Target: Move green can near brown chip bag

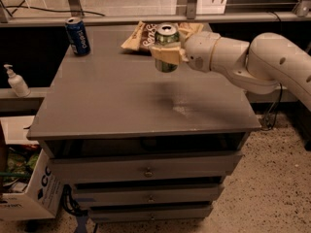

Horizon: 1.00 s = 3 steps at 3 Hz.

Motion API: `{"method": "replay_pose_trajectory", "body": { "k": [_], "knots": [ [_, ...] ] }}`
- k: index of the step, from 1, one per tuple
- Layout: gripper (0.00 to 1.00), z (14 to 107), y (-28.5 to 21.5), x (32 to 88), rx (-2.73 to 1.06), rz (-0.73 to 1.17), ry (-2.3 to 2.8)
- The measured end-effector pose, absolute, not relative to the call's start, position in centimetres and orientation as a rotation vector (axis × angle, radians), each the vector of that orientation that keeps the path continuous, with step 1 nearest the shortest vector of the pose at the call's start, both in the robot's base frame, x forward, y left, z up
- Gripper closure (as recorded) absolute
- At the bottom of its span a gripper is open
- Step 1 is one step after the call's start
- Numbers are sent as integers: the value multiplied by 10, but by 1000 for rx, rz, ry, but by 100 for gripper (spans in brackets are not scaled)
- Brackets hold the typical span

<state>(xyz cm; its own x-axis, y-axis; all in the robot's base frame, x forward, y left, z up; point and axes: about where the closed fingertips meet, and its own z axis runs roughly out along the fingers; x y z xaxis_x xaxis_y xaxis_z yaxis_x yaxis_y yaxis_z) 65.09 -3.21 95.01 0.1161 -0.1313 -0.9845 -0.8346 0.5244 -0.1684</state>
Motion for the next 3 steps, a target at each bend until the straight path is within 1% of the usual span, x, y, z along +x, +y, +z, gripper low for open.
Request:
{"method": "replay_pose_trajectory", "body": {
  "k": [1,2,3],
  "knots": [
    [100,964,-73,716,-882,466,1419],
    [100,960,-100,751,-866,368,1465],
    [100,943,-130,768,-827,305,1537]
  ]
}}
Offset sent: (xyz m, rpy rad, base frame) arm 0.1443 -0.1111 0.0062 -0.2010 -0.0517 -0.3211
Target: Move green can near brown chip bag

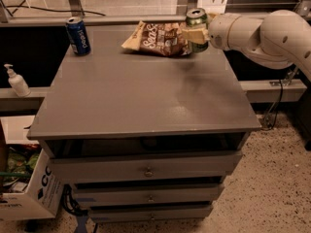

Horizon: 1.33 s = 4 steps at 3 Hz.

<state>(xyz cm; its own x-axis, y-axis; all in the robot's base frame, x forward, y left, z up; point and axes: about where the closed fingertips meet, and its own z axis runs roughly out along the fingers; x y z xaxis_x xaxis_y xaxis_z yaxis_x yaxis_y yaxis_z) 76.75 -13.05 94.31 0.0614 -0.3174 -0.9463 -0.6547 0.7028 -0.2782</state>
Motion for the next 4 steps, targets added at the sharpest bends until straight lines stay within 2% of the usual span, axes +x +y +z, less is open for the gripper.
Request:
{"method": "replay_pose_trajectory", "body": {
  "k": [2,4],
  "knots": [
    [100,914,-153,781,-760,302,1606],
    [100,892,-124,803,-681,409,1577]
  ]
}}
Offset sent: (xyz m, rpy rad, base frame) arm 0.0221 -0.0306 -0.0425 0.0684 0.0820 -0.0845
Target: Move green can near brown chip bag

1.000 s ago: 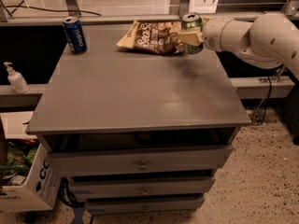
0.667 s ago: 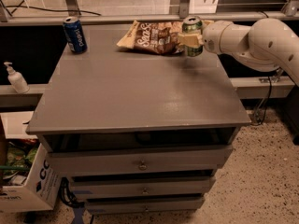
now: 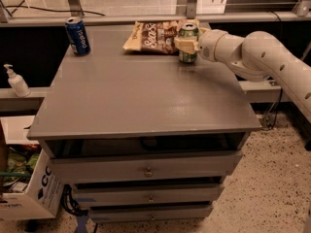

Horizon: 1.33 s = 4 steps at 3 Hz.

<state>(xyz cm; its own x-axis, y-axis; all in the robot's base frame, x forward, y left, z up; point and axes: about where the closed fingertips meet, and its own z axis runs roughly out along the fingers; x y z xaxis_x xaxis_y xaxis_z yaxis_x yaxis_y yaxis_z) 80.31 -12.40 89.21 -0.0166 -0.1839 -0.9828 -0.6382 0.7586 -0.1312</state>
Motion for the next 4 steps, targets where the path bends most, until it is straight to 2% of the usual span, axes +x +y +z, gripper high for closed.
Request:
{"method": "replay_pose_trajectory", "body": {
  "k": [1,2,4],
  "knots": [
    [100,881,-114,811,-631,453,1571],
    [84,879,-113,812,-609,462,1578],
    [38,880,-113,812,-609,462,1578]
  ]
}}
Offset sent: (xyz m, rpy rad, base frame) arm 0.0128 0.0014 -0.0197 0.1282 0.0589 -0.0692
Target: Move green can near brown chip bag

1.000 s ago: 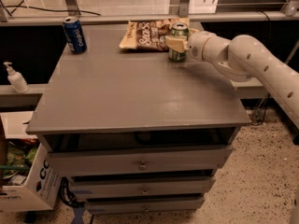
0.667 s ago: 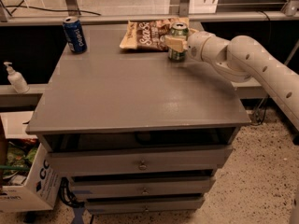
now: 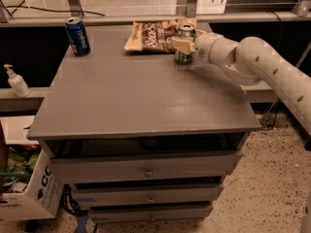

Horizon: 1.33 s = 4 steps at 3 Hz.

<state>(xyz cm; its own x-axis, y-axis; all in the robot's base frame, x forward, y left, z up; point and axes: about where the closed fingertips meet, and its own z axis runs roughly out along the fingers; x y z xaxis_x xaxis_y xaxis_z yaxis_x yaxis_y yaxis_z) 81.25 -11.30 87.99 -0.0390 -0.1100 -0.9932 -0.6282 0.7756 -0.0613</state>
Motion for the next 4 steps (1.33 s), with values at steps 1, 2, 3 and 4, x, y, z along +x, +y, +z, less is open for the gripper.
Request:
{"method": "replay_pose_trajectory", "body": {
  "k": [1,2,3,4],
  "knots": [
    [14,880,-113,812,-608,462,1578],
    [0,880,-113,812,-608,462,1578],
    [0,887,-117,804,-604,498,1570],
    [0,902,-127,781,-629,530,1548]
  ]
}}
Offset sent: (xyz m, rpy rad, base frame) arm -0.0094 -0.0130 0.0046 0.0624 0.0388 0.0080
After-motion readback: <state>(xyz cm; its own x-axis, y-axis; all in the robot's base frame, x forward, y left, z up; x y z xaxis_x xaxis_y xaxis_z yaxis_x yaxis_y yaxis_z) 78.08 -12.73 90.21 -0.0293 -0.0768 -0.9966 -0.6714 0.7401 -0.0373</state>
